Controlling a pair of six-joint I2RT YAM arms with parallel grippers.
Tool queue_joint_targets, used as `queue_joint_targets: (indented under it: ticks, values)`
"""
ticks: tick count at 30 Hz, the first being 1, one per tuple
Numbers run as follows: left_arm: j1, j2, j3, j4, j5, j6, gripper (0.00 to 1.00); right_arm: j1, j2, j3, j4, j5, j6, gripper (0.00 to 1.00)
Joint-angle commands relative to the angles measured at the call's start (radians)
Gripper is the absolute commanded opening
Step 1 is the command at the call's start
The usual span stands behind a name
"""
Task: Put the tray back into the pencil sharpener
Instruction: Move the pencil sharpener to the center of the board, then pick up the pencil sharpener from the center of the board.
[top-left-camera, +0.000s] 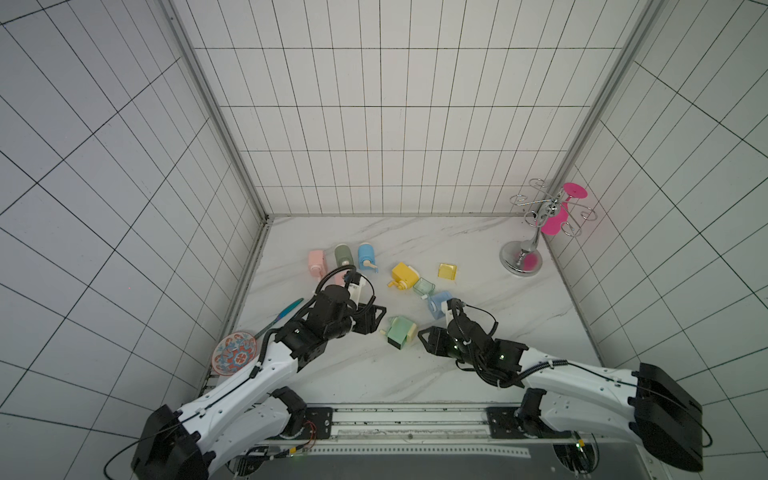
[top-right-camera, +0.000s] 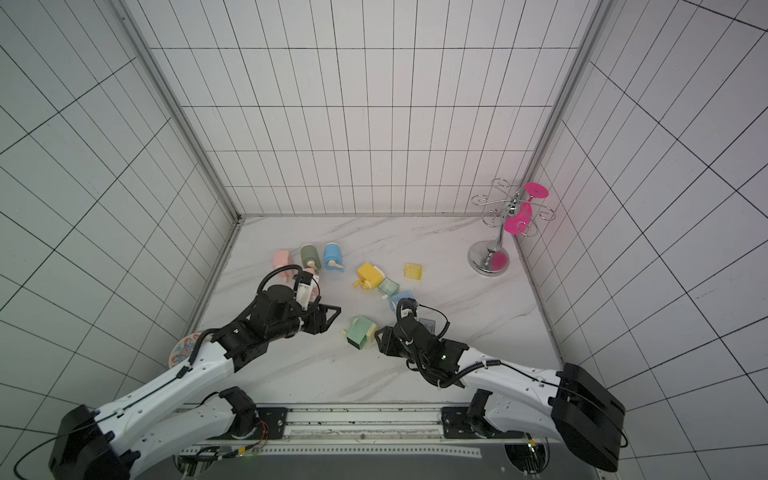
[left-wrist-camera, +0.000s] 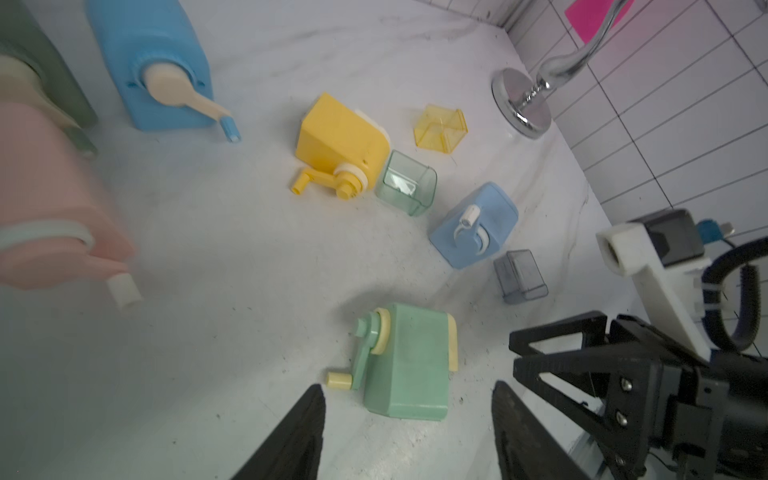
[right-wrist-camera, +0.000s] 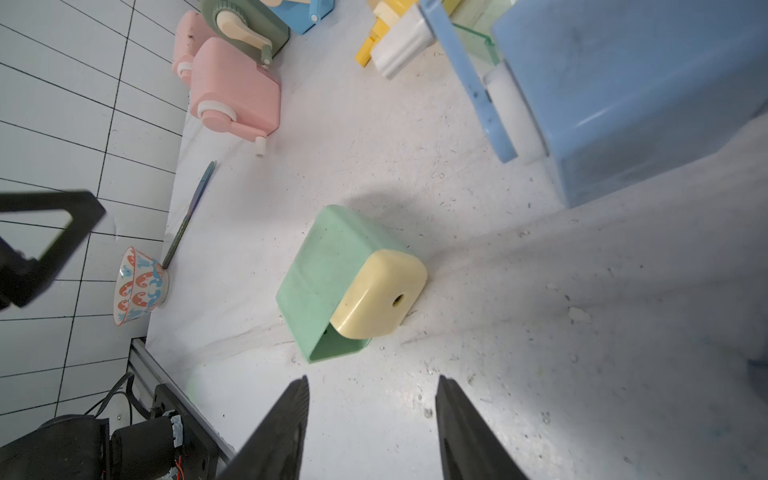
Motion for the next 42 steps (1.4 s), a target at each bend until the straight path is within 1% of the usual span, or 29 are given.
queue_joint_targets:
  ticks: [1, 3, 6, 11, 15, 18, 23, 29, 34, 36, 38, 40, 42]
  values:
    - [-0.072, 0.053, -0.038, 0.021, -0.061, -0.089, 0.57, -0.02, -0.03, -0.031, -0.004, 0.005, 0.016, 0.52]
    - [-0.122, 0.075, -0.049, 0.038, -0.092, -0.112, 0.54, -0.032, -0.059, -0.037, -0.034, 0.005, 0.005, 0.51]
    - [-0.15, 0.093, -0.053, 0.041, -0.139, -0.124, 0.53, -0.047, -0.096, -0.049, -0.053, 0.0, -0.006, 0.5]
    - [-0.153, 0.126, -0.077, 0.145, -0.107, -0.119, 0.53, -0.055, -0.107, -0.056, -0.056, -0.023, -0.02, 0.5]
    - [-0.153, 0.176, -0.062, 0.168, -0.125, -0.102, 0.56, -0.054, -0.098, -0.063, -0.045, -0.045, -0.023, 0.5]
    - [-0.152, 0.221, -0.046, 0.184, -0.113, -0.097, 0.57, -0.055, -0.096, -0.068, -0.036, -0.055, -0.024, 0.5]
    - [-0.168, 0.28, -0.051, 0.21, -0.078, -0.11, 0.53, -0.058, -0.092, -0.079, -0.025, -0.077, -0.029, 0.5]
    - [-0.218, 0.284, -0.081, 0.245, -0.053, -0.142, 0.46, -0.076, -0.074, -0.088, 0.009, -0.136, -0.05, 0.51]
    - [-0.271, 0.281, -0.083, 0.244, -0.031, -0.149, 0.46, -0.116, -0.05, -0.084, 0.033, -0.203, -0.074, 0.55]
    - [-0.274, 0.252, -0.079, 0.202, -0.064, -0.152, 0.48, -0.128, -0.034, -0.072, 0.038, -0.229, -0.087, 0.58]
    - [-0.274, 0.195, -0.077, 0.161, -0.125, -0.161, 0.52, -0.129, -0.012, -0.06, 0.051, -0.255, -0.092, 0.59]
    - [-0.273, 0.125, -0.07, 0.112, -0.222, -0.199, 0.54, -0.128, 0.017, -0.048, 0.079, -0.292, -0.086, 0.58]
    - [-0.267, 0.053, -0.071, 0.088, -0.314, -0.241, 0.56, -0.124, 0.059, -0.048, 0.152, -0.337, -0.07, 0.57]
